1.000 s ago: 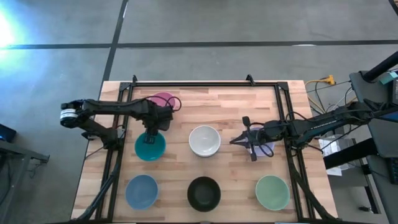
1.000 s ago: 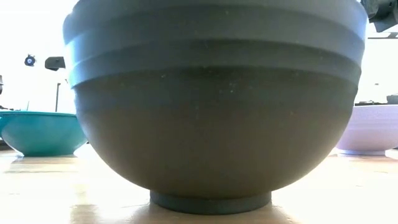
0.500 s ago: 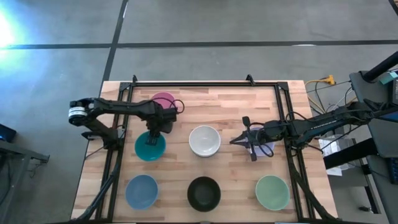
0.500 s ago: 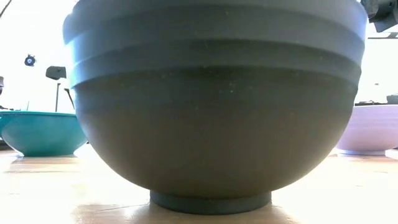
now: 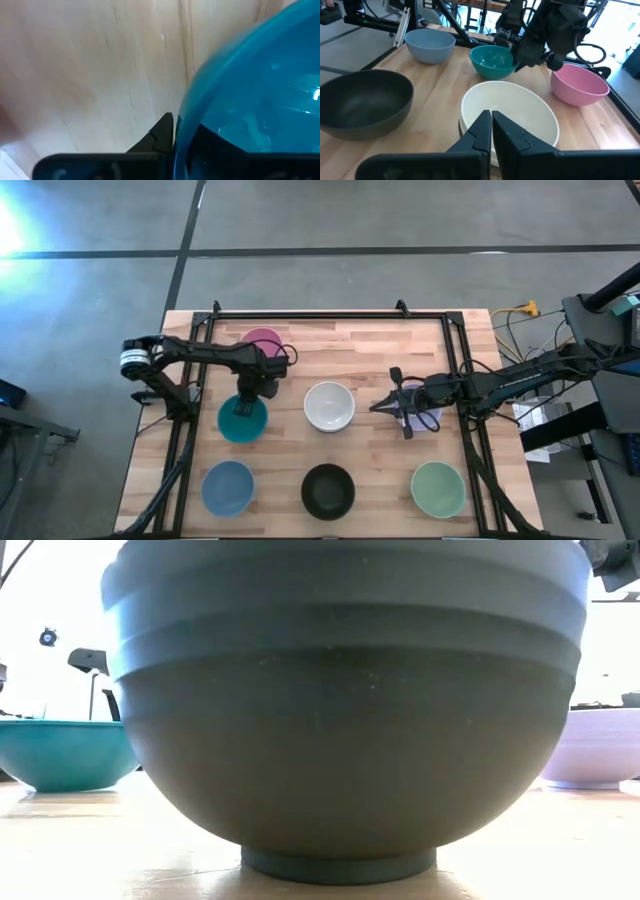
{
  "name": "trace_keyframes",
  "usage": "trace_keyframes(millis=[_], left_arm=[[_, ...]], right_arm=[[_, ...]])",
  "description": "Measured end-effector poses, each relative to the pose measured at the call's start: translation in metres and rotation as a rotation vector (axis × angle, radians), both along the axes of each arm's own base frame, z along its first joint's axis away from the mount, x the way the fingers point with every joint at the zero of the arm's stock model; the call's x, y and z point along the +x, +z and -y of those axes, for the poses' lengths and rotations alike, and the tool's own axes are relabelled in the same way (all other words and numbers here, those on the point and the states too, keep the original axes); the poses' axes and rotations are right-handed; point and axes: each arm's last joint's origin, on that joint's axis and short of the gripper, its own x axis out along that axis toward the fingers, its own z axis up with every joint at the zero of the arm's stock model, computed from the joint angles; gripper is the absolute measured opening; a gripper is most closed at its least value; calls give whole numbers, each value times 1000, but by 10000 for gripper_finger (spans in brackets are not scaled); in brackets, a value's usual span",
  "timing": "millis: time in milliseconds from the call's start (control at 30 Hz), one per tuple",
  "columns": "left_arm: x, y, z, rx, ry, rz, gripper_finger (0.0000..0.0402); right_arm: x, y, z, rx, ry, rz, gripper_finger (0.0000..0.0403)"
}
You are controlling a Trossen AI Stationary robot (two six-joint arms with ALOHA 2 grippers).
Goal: Nest bowls inside each other
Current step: Stack the blue bowl on top of the white bowl
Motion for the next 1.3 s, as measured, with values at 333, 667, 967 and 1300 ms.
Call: trace_keyframes(millis=[333,667,967,1300], left_arm=[[2,42,-4,142,-9,139,2],[17,121,-9,259,11,490,2],[54,185,-16,193,181,967,2],[115,157,-28,-35,217,661,2]], right_arm=[[0,0,0,2,-1,-5,9],[-2,-8,0,-20,3,-37,9],[-4,-13,1,-37,-5,-94,9],[-13,-18,5,-54,-71,-132,9]])
